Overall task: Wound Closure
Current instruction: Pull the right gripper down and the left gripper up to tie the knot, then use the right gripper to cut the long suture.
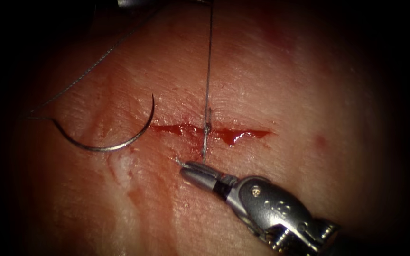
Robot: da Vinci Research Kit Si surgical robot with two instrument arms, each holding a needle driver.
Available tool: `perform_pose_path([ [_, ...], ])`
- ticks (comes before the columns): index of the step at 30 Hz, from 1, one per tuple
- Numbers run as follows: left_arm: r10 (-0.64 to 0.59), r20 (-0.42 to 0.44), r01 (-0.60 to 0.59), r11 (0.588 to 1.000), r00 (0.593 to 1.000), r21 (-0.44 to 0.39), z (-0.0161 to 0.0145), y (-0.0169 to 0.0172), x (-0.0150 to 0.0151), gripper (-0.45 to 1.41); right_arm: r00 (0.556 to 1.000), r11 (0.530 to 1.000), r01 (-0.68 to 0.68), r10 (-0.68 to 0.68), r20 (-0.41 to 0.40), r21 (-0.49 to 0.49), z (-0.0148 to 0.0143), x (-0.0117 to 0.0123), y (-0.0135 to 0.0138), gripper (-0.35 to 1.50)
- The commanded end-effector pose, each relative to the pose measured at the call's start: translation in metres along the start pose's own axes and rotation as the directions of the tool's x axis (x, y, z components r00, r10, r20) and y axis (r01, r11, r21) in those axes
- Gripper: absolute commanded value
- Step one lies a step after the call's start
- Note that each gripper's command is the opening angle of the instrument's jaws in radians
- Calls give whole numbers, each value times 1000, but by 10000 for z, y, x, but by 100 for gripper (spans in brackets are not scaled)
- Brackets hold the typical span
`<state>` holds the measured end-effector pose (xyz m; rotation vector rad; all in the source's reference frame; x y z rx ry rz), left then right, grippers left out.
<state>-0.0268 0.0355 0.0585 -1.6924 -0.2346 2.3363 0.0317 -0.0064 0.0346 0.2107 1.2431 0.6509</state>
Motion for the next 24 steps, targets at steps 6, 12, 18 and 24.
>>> perform_pose_path([
  [6, 4, -6, -4, 1000, 1000, -5, 5, -3, 2, -45, 1000, 1000, 1, -1, 0, 1, 10, 2, 5, -35],
  [12, -1, -21, 0, 999, 1000, -35, 7, 9, 9, -45, 999, 1000, -6, 6, -31, -4, 17, 13, 8, -35],
  [18, -22, -42, 18, 997, 999, -76, 5, 32, 37, -45, 999, 999, -27, 26, -36, -32, 9, 37, 9, 120],
  [24, -32, -58, 26, 994, 998, -109, -2, 58, 70, -45, 999, 999, -44, 43, -17, -8, -16, 48, -6, 133],
])
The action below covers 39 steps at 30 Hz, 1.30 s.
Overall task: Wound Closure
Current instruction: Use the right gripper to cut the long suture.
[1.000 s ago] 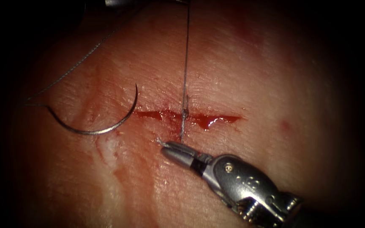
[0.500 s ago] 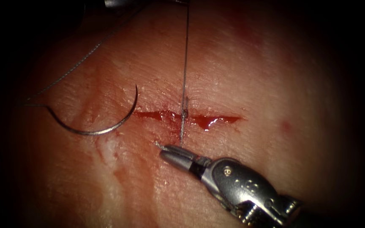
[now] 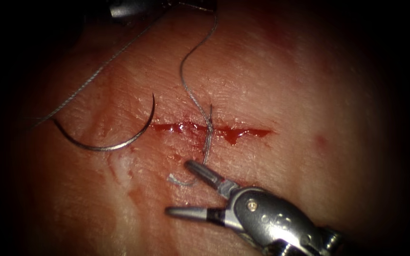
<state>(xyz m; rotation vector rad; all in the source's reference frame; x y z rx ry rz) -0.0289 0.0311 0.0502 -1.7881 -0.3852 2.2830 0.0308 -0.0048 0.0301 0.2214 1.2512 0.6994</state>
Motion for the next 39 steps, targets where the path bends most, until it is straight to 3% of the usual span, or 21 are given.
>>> perform_pose_path([
  [1, 10, -4, -10, 1000, 1000, -3, 4, -5, 5, -45, 1000, 1000, -2, 2, 3, 10, 0, 5, -3, 133],
  [9, 35, -15, -35, 999, 999, -19, -2, 18, 52, -45, 999, 999, -37, 36, 15, 40, -35, 40, 3, 128],
  [16, 55, -25, -56, 998, 998, -22, -8, 32, 88, -45, 997, 997, -75, 75, 29, -17, -29, 64, 43, 125],
  [26, 65, -28, -66, 998, 997, -26, -12, 50, 113, -45, 993, 995, -76, 82, 90, -65, 13, 55, 94, 131],
  [32, 71, -30, -71, 997, 997, -28, -14, 55, 124, -45, 990, 994, -73, 82, 111, -82, 25, 47, 109, 131],
  [39, 73, -34, -75, 997, 997, -32, -13, 63, 132, -45, 988, 992, -91, 100, 118, -82, 43, 23, 121, 133],
])
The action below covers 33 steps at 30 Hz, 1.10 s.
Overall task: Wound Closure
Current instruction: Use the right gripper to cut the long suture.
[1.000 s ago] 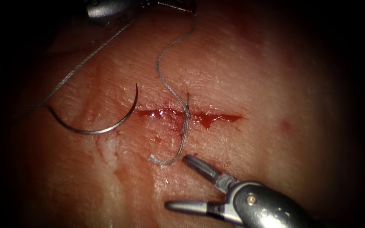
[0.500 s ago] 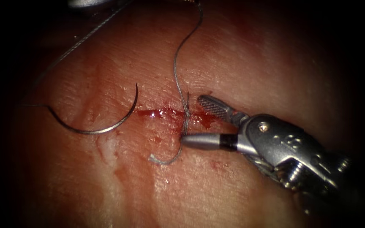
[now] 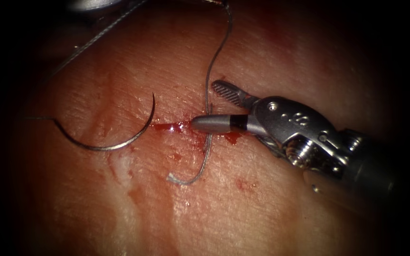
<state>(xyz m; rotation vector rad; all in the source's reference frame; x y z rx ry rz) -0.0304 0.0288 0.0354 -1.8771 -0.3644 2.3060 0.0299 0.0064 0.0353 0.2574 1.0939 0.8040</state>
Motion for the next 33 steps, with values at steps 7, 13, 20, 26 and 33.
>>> perform_pose_path([
  [7, 7, -5, -7, 1000, 1000, -1, 3, -7, 6, -45, 1000, 1000, -8, 8, -8, 14, 27, -2, 3, 135],
  [13, 11, -6, -11, 1000, 1000, -3, 4, -4, 11, -45, 1000, 1000, -11, 11, -9, 23, 42, 3, 0, 133],
  [20, 16, -9, -17, 1000, 1000, -7, 3, -4, 13, -45, 1000, 1000, -14, 14, -12, 22, 49, 8, 0, 133],
  [26, 17, -10, -17, 1000, 1000, -7, 4, -4, 14, -45, 1000, 1000, -13, 13, -12, 20, 52, 7, 0, 131],
  [33, 17, -10, -17, 1000, 1000, -8, 4, -4, 14, -45, 1000, 1000, -16, 17, -20, 25, 55, 12, -1, 130],
])
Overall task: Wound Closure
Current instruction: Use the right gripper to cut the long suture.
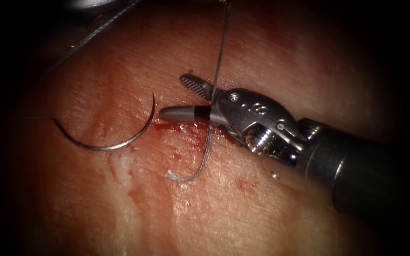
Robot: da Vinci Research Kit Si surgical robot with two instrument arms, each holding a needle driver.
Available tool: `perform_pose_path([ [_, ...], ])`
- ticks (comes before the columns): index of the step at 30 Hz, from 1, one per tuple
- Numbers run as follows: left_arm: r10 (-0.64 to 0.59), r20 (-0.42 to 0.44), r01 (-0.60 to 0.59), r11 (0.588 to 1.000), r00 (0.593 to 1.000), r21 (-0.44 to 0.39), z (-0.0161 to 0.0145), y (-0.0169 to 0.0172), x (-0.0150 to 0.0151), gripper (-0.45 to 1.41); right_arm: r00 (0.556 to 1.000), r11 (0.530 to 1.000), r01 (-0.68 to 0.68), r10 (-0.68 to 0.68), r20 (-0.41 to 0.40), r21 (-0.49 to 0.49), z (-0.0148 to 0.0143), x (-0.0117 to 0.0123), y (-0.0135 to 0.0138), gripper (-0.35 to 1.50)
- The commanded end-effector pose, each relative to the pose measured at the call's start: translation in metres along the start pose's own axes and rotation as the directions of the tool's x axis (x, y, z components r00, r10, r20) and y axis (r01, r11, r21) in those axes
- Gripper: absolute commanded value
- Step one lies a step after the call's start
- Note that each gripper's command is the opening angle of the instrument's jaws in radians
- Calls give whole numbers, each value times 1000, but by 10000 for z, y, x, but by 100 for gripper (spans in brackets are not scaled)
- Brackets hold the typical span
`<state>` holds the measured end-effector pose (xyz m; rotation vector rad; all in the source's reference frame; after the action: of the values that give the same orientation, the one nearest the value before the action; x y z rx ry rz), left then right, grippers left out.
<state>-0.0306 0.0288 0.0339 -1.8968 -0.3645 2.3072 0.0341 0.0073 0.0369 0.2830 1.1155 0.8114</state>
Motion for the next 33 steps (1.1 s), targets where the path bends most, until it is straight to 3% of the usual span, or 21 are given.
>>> perform_pose_path([
  [1, 5, -2, -5, 1000, 1000, 1, 5, -9, 0, -45, 1000, 1000, 3, -3, -7, 4, 9, 7, 2, 128],
  [4, 5, -2, -5, 1000, 1000, 1, 5, -9, 0, -45, 1000, 1000, 4, -4, -7, 5, 10, 6, 1, 123],
  [8, 6, -4, -6, 1000, 1000, -1, 5, -8, 0, -45, 1000, 1000, 0, 0, -11, 6, 10, 5, 0, 91],
  [10, 6, -4, -6, 1000, 1000, -1, 5, -8, 0, -45, 1000, 1000, 18, -18, -13, 7, 10, 5, -1, 46],
  [12, 6, -5, -6, 1000, 1000, -2, 5, -8, 0, -45, 999, 999, 31, -31, -21, 17, 9, 5, -1, -33],
  [22, 6, -6, -6, 1000, 1000, -6, 3, -6, 1, -45, 994, 996, 85, -83, -73, 16, 0, 11, 6, -35],
  [23, 6, -8, -6, 1000, 1000, -8, 1, -8, 0, -45, 994, 996, 83, -82, -75, 14, -1, 12, 6, -28],
  [24, 6, -9, -6, 1000, 1000, -10, -1, -9, 0, -45, 993, 997, 82, -81, -80, 13, -4, 13, 5, 37],
  [25, 6, -17, -7, 1000, 1000, -12, -3, -11, -1, -45, 993, 997, 81, -80, -86, 6, -7, 15, 4, 86],
  [27, 7, -15, -7, 1000, 1000, -2, -8, -16, -4, -45, 993, 997, 77, -76, -93, -3, -14, 18, 3, 128],
  [33, 8, -15, -7, 999, 1000, 35, -24, -37, -21, -45, 992, 997, 65, -70, -101, -53, -56, 28, 6, 148],
])
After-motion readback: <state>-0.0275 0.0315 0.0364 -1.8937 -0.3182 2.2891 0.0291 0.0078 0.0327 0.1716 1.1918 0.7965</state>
